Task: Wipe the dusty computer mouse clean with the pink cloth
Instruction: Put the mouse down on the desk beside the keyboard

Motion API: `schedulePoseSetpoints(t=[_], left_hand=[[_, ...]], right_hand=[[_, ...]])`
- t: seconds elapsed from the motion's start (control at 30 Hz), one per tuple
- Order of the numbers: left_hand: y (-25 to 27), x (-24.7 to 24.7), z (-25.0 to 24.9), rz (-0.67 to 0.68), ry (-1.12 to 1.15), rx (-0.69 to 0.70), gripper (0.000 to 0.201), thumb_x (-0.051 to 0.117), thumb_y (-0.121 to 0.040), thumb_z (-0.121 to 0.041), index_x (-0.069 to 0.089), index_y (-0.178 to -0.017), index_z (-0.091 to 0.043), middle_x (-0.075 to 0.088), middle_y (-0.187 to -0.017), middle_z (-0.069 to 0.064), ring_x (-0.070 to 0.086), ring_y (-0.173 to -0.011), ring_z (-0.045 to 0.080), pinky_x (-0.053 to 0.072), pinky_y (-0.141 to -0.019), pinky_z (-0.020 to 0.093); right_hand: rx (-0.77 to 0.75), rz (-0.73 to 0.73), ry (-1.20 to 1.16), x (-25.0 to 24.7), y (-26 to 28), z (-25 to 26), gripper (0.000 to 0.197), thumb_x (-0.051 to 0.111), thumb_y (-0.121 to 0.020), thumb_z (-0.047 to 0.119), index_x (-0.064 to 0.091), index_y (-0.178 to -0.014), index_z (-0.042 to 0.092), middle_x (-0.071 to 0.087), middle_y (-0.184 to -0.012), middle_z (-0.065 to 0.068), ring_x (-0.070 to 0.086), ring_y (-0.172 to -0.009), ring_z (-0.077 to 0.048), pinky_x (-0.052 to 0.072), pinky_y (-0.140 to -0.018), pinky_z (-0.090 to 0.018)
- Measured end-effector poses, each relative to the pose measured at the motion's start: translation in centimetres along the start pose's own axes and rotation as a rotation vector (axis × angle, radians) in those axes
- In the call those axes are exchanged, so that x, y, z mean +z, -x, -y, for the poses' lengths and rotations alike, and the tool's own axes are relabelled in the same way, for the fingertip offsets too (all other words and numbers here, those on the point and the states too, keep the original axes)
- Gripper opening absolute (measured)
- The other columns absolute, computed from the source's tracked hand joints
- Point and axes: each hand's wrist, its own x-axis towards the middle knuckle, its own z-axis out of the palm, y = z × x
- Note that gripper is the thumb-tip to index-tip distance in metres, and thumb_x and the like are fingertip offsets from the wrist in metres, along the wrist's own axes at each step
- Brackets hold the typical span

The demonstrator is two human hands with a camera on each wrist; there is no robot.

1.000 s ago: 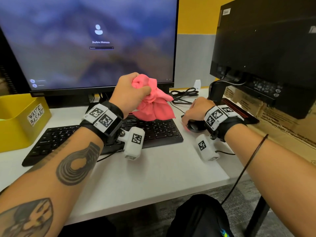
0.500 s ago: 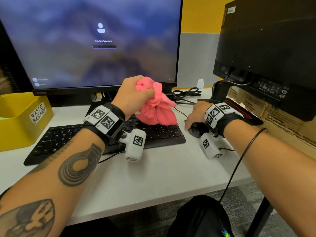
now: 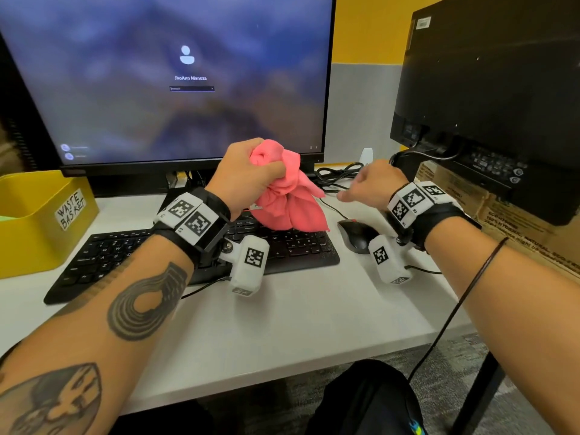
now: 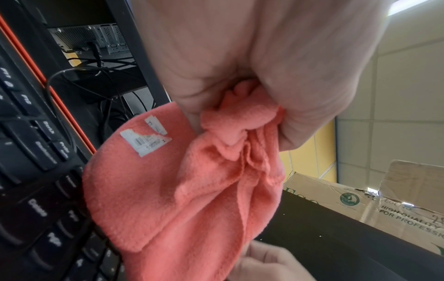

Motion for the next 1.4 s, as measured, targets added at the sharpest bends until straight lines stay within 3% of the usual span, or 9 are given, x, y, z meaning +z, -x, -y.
schedulePoseSetpoints(t=[0.2,0.3,0.47,0.63,0.73,0.93,1.07,1.2,1.4], left_hand=[[-0.7,0.2,-1.0,0.030,0.197,-0.043,0.009,0.068,-0.064,-0.021,0.066,-0.072,-0.023,0.061,-0.080,0.008,0.064,-0.082,0.028,0.049,-0.085,0.042],[-0.8,0.5,-1.6,-0.019,0.232,-0.033,0.028,0.072,-0.070,-0.032,0.062,-0.093,-0.020,0.070,-0.110,0.024,0.071,-0.103,0.038,0.056,-0.099,0.050],[-0.1,0.3,-1.2,0.023,0.022,0.013,0.029,0.063,-0.103,-0.029,0.041,-0.116,-0.015,0.057,-0.107,-0.006,0.060,-0.096,0.004,0.051,-0.089,0.019],[-0.2,-2.4,-0.6,0.109,-0.105,-0.144,0.081,0.052,-0.084,-0.083,0.042,-0.139,-0.025,0.059,-0.138,0.016,0.068,-0.109,0.026,0.057,-0.095,0.049],[1.4,-4.9,-1.6,0.191,0.013,-0.181,0.051,0.049,-0.101,-0.063,0.053,-0.141,-0.031,0.075,-0.116,0.005,0.073,-0.093,0.016,0.061,-0.081,0.037],[3.1,-12.2,-1.1,-0.064,0.245,-0.293,0.056,0.083,-0.078,-0.026,0.068,-0.115,0.014,0.072,-0.118,0.032,0.074,-0.096,0.031,0.061,-0.093,0.044],[3.6,-18.2,-0.9,-0.267,0.124,-0.228,0.045,0.094,-0.069,-0.012,0.076,-0.106,0.007,0.077,-0.109,0.026,0.075,-0.104,0.037,0.060,-0.096,0.055],[3.8,-25.7,-0.9,-0.436,-0.100,-0.176,0.036,0.087,-0.072,0.006,0.079,-0.106,-0.005,0.082,-0.095,-0.002,0.078,-0.089,0.012,0.064,-0.079,0.034],[2.6,-33.3,1.3,-0.579,-0.382,-0.370,0.053,0.097,-0.049,-0.020,0.079,-0.099,-0.013,0.081,-0.100,0.006,0.077,-0.097,0.031,0.062,-0.087,0.046]], right_hand=[[-0.249,0.359,-0.468,-1.2,2.7,3.0,0.040,0.074,-0.081,0.001,0.068,-0.114,0.024,0.074,-0.103,-0.004,0.068,-0.091,-0.024,0.059,-0.081,-0.043],[-0.336,0.509,-0.590,-0.6,4.1,4.4,0.038,0.069,-0.085,-0.006,0.064,-0.116,0.016,0.073,-0.098,-0.008,0.072,-0.083,-0.031,0.063,-0.076,-0.046],[-0.358,0.392,-0.883,-0.4,4.6,6.3,0.028,0.060,-0.090,-0.013,0.067,-0.107,0.008,0.070,-0.081,-0.008,0.070,-0.063,-0.021,0.064,-0.071,-0.039],[-0.356,0.430,-1.060,0.6,4.7,9.0,0.032,0.055,-0.088,-0.017,0.066,-0.114,-0.002,0.069,-0.097,-0.020,0.071,-0.094,-0.042,0.059,-0.090,-0.058],[-0.359,0.412,-1.198,2.1,4.8,11.3,0.031,0.053,-0.081,-0.024,0.066,-0.104,-0.007,0.062,-0.091,-0.023,0.066,-0.086,-0.036,0.060,-0.089,-0.055],[-0.435,0.405,-1.296,5.5,5.6,17.8,0.039,0.066,-0.056,-0.023,0.062,-0.095,-0.025,0.065,-0.078,-0.019,0.068,-0.068,-0.029,0.061,-0.065,-0.036],[-0.457,0.421,-1.187,7.5,5.5,22.2,0.033,0.063,-0.071,-0.022,0.072,-0.095,-0.001,0.069,-0.085,-0.017,0.069,-0.082,-0.027,0.062,-0.072,-0.038],[-0.423,0.485,-0.997,10.1,5.0,25.3,0.029,0.066,-0.077,-0.013,0.076,-0.097,0.006,0.068,-0.090,-0.017,0.067,-0.086,-0.027,0.060,-0.080,-0.038],[-0.424,0.574,-0.782,13.9,4.3,28.7,0.017,0.069,-0.083,-0.004,0.077,-0.090,0.010,0.076,-0.103,-0.022,0.067,-0.085,-0.021,0.053,-0.073,-0.031]])
